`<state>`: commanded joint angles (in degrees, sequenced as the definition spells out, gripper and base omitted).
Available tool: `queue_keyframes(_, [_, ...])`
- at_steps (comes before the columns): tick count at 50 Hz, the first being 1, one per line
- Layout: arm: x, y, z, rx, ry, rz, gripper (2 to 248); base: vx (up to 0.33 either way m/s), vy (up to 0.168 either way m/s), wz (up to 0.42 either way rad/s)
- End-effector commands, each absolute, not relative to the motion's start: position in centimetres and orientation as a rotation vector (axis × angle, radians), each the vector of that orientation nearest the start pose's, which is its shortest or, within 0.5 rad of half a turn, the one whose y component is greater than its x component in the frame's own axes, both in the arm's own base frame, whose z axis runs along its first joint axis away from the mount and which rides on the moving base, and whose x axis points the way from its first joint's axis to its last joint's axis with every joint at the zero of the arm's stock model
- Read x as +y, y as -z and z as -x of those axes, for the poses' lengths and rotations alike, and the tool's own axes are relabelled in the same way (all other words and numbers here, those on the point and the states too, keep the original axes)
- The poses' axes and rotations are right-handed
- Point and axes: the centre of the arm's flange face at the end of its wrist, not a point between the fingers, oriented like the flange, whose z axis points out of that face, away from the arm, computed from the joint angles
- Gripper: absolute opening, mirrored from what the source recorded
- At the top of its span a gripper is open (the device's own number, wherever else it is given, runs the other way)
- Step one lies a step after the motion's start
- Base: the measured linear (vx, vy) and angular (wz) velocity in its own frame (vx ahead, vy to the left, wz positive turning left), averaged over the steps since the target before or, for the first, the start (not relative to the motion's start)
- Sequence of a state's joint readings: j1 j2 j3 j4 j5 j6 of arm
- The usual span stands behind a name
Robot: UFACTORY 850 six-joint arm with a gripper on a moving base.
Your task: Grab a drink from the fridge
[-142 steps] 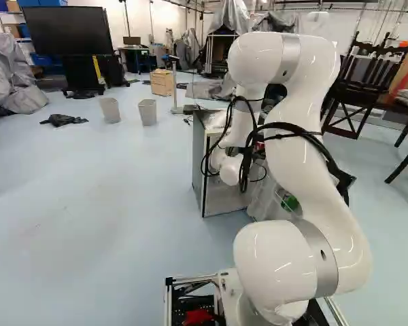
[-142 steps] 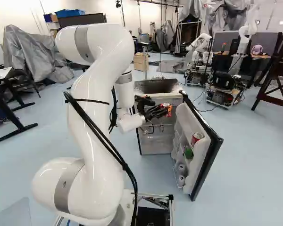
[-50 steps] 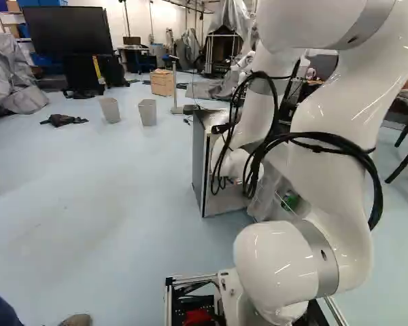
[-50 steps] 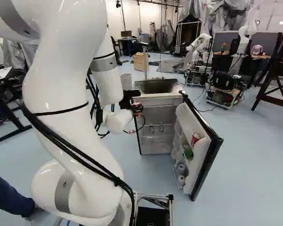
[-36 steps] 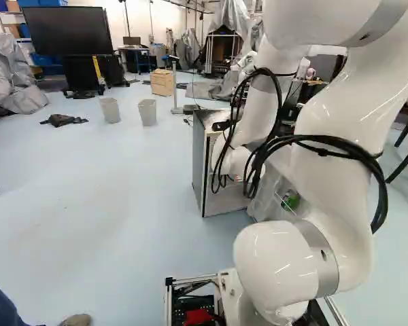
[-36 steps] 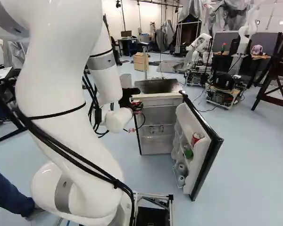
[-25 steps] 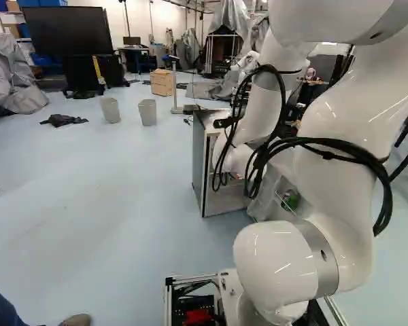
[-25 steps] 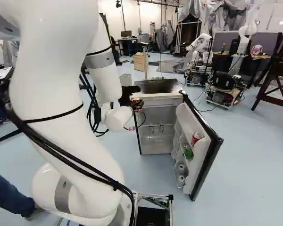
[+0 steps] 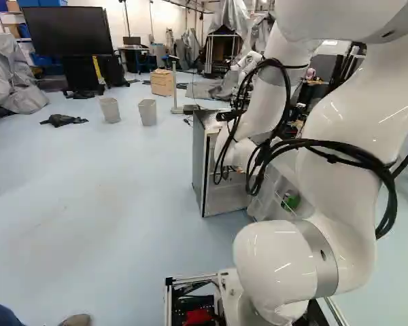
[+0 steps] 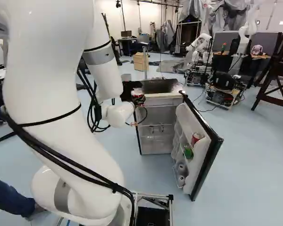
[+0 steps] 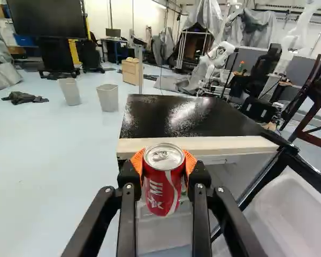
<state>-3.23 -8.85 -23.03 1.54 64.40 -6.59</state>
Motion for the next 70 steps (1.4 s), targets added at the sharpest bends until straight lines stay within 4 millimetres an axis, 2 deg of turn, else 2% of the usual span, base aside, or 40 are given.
queue_keyframes(19, [-3.3, -37.2, -41.3, -0.009, 2.107, 2.507, 96, 0.000, 0.000, 0.000])
queue_keyframes(49, [-4.8, -39.7, -45.6, 0.024, 2.182, 2.467, 96, 0.000, 0.000, 0.000])
queue_keyframes(70, [-5.5, -39.7, -49.7, 0.032, 2.202, 2.456, 96, 0.000, 0.000, 0.000])
